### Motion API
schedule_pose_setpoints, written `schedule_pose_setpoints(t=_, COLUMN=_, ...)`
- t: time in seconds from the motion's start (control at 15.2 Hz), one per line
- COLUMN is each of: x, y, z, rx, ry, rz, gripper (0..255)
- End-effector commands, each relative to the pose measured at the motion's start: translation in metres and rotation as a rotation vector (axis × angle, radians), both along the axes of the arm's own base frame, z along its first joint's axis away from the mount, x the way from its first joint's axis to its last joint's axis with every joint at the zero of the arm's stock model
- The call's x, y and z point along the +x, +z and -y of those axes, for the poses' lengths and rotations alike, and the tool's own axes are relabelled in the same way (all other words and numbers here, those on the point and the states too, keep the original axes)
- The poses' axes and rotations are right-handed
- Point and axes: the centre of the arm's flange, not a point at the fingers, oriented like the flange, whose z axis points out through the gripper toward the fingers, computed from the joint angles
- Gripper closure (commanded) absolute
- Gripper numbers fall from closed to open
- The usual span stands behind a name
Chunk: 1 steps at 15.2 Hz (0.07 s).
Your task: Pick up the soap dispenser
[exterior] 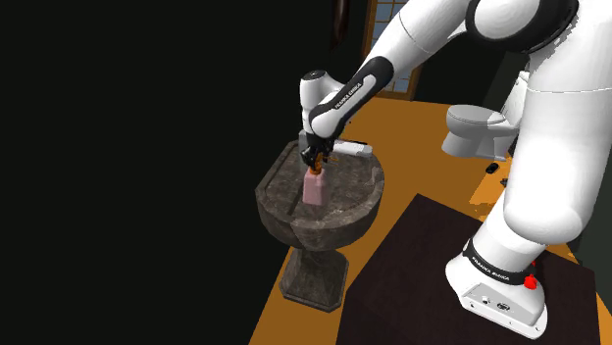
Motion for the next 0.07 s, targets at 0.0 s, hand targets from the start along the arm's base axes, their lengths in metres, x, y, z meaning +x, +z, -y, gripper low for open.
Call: schedule_pose_setpoints(t=0.0, x=-0.0004, y=0.0034, z=0.0001, rx=0.000, ry=0.000, rz=0.000, gripper=255)
